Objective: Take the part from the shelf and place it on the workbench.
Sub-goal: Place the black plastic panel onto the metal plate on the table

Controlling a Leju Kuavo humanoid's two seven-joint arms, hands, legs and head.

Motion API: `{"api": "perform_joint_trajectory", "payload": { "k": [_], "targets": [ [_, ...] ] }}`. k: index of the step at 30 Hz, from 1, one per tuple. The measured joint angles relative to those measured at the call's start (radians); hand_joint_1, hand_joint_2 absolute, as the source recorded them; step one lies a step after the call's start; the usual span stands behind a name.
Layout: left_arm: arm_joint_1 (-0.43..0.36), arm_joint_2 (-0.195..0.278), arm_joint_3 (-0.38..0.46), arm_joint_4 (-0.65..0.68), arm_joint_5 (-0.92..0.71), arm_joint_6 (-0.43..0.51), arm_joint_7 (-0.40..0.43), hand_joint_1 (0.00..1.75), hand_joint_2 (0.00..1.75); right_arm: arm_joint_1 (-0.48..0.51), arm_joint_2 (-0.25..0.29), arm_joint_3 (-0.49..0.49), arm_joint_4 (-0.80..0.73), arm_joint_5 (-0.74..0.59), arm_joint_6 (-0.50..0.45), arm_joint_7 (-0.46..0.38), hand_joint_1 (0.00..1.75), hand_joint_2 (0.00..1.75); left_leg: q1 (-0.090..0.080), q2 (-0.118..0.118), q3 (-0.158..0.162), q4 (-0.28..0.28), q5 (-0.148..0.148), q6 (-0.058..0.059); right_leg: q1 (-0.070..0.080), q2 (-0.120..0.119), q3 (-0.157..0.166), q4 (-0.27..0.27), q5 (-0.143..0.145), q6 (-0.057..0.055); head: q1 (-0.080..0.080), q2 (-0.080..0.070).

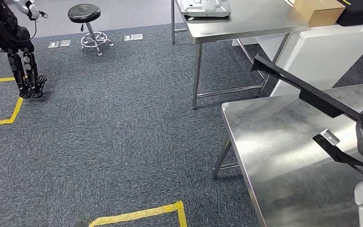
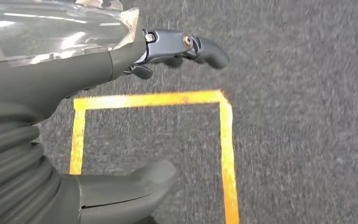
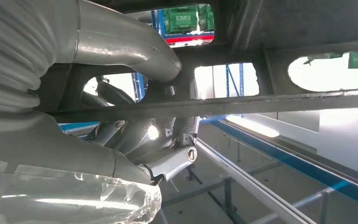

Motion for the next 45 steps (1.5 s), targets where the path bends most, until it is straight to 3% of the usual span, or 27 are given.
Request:
{"api": "perform_joint_trajectory", "payload": {
  "k": [2,3,4,5,7,9,12,14,17,18,19,21,23,25,27,28,30,32,34,35,36,38,40,42,43,45],
  "targets": [
    [0.001,0.0,0.0,0.0,-0.001,0.0,0.0,0.0,1.75,0.0,0.0,0.001,0.005,-0.011,-0.002,0.0,1.71,1.75,-0.003,0.002,-0.003,-0.002,0.003,0.005,0.0,0.0,-0.06,0.131,-0.054,-0.007,0.002,0.0],
    [0.002,-0.001,0.0,0.0,-0.002,0.0,0.0,0.0,1.75,0.003,0.001,0.001,0.007,-0.017,-0.003,0.0,1.71,1.75,-0.003,0.005,-0.004,-0.001,0.003,0.005,0.001,0.0,-0.078,0.171,-0.065,-0.004,0.003,0.0],
    [0.003,-0.002,0.0,0.0,-0.003,0.0,0.0,0.0,1.75,0.006,0.001,0.001,0.009,-0.022,-0.003,0.0,1.71,1.75,-0.004,0.007,-0.005,0.0,0.003,0.004,0.001,-0.001,-0.078,0.177,-0.061,0.002,0.003,0.0],
    [0.003,-0.003,0.0,0.0,-0.004,-0.001,0.0,0.0,1.75,0.008,0.0,0.001,0.01,-0.028,-0.003,-0.001,1.71,1.75,-0.004,0.011,-0.005,0.002,0.002,0.003,0.002,-0.004,-0.056,0.138,-0.041,0.011,0.004,0.0],
    [0.003,-0.005,0.0,0.0,-0.006,-0.002,-0.001,0.0,1.75,0.01,0.0,0.0,0.01,-0.04,-0.004,-0.001,1.71,1.75,-0.006,0.019,-0.006,0.012,-0.004,-0.003,0.003,-0.031,0.017,-0.005,0.011,0.023,0.005,0.0],
    [0.003,-0.005,0.0,0.0,-0.008,-0.003,-0.002,0.0,1.75,0.012,0.0,-0.001,0.009,-0.048,-0.005,-0.001,1.71,1.75,-0.012,0.029,-0.009,0.024,-0.014,-0.013,0.008,-0.049,0.06,-0.095,0.039,0.017,0.005,0.0],
    [0.003,-0.005,0.0,0.0,-0.008,-0.003,-0.003,0.0,1.75,0.018,0.0,-0.002,0.009,-0.051,-0.005,-0.001,1.71,1.75,-0.013,0.048,-0.012,0.034,-0.023,-0.02,0.005,-0.024,0.063,-0.104,0.047,-0.001,0.004,0.0],
    [0.003,-0.004,0.0,0.0,-0.008,-0.003,-0.004,0.0,1.75,0.021,-0.001,-0.002,0.009,-0.051,-0.006,-0.001,1.71,1.75,-0.005,0.032,-0.029,0.076,-0.056,-0.033,-0.002,-0.007,0.063,-0.106,0.051,-0.011,0.002,0.0],
    [0.003,-0.005,0.0,0.0,-0.009,-0.003,-0.004,0.0,1.75,0.021,-0.002,-0.002,0.009,-0.051,-0.006,-0.001,1.71,1.75,0.007,0.002,-0.114,0.264,-0.156,-0.05,-0.003,0.02,0.06,-0.105,0.055,-0.021,-0.002,0.0],
    [0.003,-0.005,0.0,0.0,-0.009,-0.003,-0.004,0.0,1.75,0.023,-0.002,-0.002,0.009,-0.051,-0.006,-0.001,1.71,1.75,0.01,0.001,-0.139,0.314,-0.172,-0.052,-0.002,0.03,0.058,-0.105,0.056,-0.021,-0.002,0.0],
    [0.004,-0.005,0.0,0.0,-0.01,-0.004,-0.004,0.0,1.75,0.025,-0.002,-0.002,0.009,-0.051,-0.006,-0.001,1.71,1.75,0.012,0.0,-0.148,0.329,-0.168,-0.051,-0.001,0.04,0.058,-0.105,0.057,-0.022,-0.002,0.0],
    [0.003,-0.005,0.0,0.0,-0.013,-0.005,-0.004,0.0,1.75,0.028,-0.003,-0.003,0.008,-0.051,-0.006,-0.001,1.71,1.75,0.013,-0.013,-0.103,0.238,-0.105,-0.043,0.0,0.062,0.059,-0.105,0.058,-0.021,-0.002,0.0],
    [0.003,-0.003,0.0,0.0,-0.015,-0.006,-0.004,0.0,1.75,0.029,-0.002,-0.003,0.007,-0.051,-0.006,-0.001,1.71,1.75,0.013,-0.06,-0.033,0.099,-0.043,-0.029,-0.001,0.083,0.058,-0.106,0.061,-0.017,-0.002,0.0],
    [0.002,0.0,0.0,0.0,-0.016,-0.006,-0.004,0.0,1.75,0.031,-0.001,-0.002,0.005,-0.051,-0.007,-0.001,1.71,1.75,0.008,-0.086,-0.003,0.04,-0.029,-0.02,-0.006,0.101,0.053,-0.107,0.066,-0.008,-0.003,0.0],
    [0.001,0.0,0.0,0.0,-0.016,-0.006,-0.004,0.0,1.75,0.036,-0.001,-0.002,0.004,-0.05,-0.008,-0.001,1.71,1.75,0.002,-0.066,0.002,0.028,-0.026,-0.013,-0.008,0.121,0.046,-0.115,0.074,0.005,-0.006,0.0],
    [-0.001,0.0,0.0,0.0,-0.016,-0.006,-0.004,0.0,1.75,0.039,-0.002,-0.003,0.003,-0.05,-0.008,-0.001,1.71,1.75,0.002,-0.053,0.006,0.014,-0.017,-0.01,-0.006,0.115,0.041,-0.114,0.075,0.009,-0.005,0.0],
    [-0.003,-0.001,0.0,0.0,-0.016,-0.006,-0.004,0.0,1.75,0.036,-0.003,-0.003,0.001,-0.047,-0.008,-0.001,1.71,1.75,0.002,-0.026,0.017,-0.018,0.001,-0.005,0.0,0.071,0.012,-0.069,0.049,0.007,-0.001,0.0],
    [-0.001,-0.002,0.001,0.0,-0.015,-0.006,-0.004,0.0,1.75,0.028,0.001,-0.002,0.0,-0.042,-0.007,0.002,1.71,1.75,-0.001,-0.001,0.017,-0.029,0.008,-0.003,0.003,0.024,-0.044,0.05,-0.007,-0.005,0.006,0.0],
    [0.001,-0.003,0.006,0.0,-0.012,-0.006,-0.004,0.0,1.75,0.024,0.009,0.002,0.0,-0.032,-0.004,0.004,1.71,1.75,-0.003,0.027,0.013,-0.026,0.008,-0.003,0.003,0.01,-0.078,0.136,-0.035,-0.004,0.011,0.0],
    [0.001,-0.004,0.008,0.0,-0.01,-0.006,-0.005,0.0,1.75,0.024,0.012,0.004,0.0,-0.026,-0.002,0.004,1.71,1.75,-0.003,0.04,0.011,-0.024,0.007,-0.003,0.001,0.005,-0.067,0.127,-0.028,0.004,0.011,0.0],
    [0.001,-0.005,0.01,0.0,-0.009,-0.006,-0.005,0.0,1.75,0.022,0.014,0.006,0.0,-0.022,0.0,0.005,1.71,1.75,-0.002,0.053,0.009,-0.021,0.005,-0.005,-0.001,-0.005,-0.037,0.081,-0.009,0.014,0.012,0.0],
    [0.001,-0.006,0.013,0.0,-0.007,-0.006,-0.008,0.0,1.75,0.014,0.016,0.01,0.001,-0.017,0.003,0.005,1.71,1.75,-0.005,0.074,0.003,-0.004,-0.003,-0.015,-0.002,-0.047,0.041,-0.051,0.027,0.027,0.012,0.0],
    [0.001,-0.005,0.016,0.0,-0.006,-0.006,-0.01,0.0,1.75,0.006,0.019,0.012,0.001,-0.015,0.005,0.007,1.71,1.75,-0.011,0.092,-0.003,0.013,-0.013,-0.025,0.003,-0.064,0.076,-0.113,0.039,0.02,0.01,0.0],
    [0.001,-0.004,0.017,0.0,-0.004,-0.005,-0.013,0.0,1.75,0.005,0.022,0.014,0.001,-0.013,0.006,0.008,1.71,1.75,-0.01,0.109,-0.005,0.019,-0.017,-0.028,0.003,-0.04,0.074,-0.111,0.043,0.007,0.008,0.0],
    [0.001,-0.004,0.018,0.0,-0.004,-0.005,-0.014,0.0,1.75,0.004,0.022,0.015,0.002,-0.012,0.006,0.008,1.71,1.75,-0.006,0.102,-0.007,0.027,-0.024,-0.032,0.0,-0.03,0.073,-0.112,0.046,0.002,0.008,0.0],
    [0.001,-0.004,0.019,0.0,-0.003,-0.006,-0.016,0.0,1.75,0.002,0.023,0.017,0.002,-0.012,0.006,0.008,1.71,1.75,0.003,0.059,-0.031,0.088,-0.068,-0.044,-0.005,-0.01,0.072,-0.112,0.051,-0.008,0.007,0.0]
  ]
}}
